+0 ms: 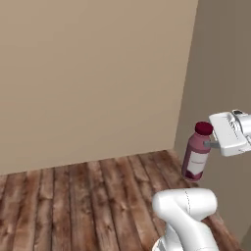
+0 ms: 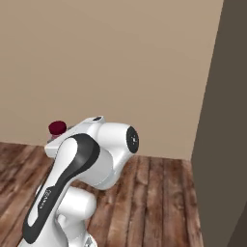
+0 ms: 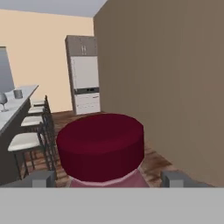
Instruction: There is a wine glass and glass cup on the dining counter. Place the wine bottle next to the wine glass and the juice bottle next to the glass cup.
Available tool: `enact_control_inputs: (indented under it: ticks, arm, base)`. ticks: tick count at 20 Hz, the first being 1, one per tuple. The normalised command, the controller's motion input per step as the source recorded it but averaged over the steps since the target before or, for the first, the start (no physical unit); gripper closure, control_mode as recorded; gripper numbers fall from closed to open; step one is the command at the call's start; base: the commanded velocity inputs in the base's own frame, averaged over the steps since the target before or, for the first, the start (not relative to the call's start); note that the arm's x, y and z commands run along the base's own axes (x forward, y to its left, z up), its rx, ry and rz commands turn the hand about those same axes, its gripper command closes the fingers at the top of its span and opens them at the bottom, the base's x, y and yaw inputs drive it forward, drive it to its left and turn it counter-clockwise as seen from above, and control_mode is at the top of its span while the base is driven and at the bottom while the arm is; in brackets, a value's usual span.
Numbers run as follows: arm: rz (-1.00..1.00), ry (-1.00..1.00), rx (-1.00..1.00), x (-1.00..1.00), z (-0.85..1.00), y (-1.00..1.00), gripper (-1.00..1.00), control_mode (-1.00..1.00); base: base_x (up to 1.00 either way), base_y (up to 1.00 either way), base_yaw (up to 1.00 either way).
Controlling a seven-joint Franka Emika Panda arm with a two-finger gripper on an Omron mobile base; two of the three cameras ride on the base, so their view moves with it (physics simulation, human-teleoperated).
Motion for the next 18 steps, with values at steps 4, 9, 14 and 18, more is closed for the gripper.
enact_control_inputs:
  ticks: [4, 9, 14, 18]
  arm:
    - [0.0, 0.0, 0.0, 0.0, 0.0, 0.0, 1.0, 1.0]
    - [0.0, 0.0, 0.0, 0.0, 0.0, 0.0, 1.0, 1.0]
    - [0.0, 0.0, 0.0, 0.0, 0.0, 0.0, 1.0, 1.0]
    - [0.0, 0.0, 0.0, 0.0, 0.0, 0.0, 1.0, 1.0]
  base:
    - [0.59, -0.06, 0.32]
    - [0.53, -0.04, 0.39]
    - [0.48, -0.03, 0.49]
    - [0.42, -0.02, 0.54]
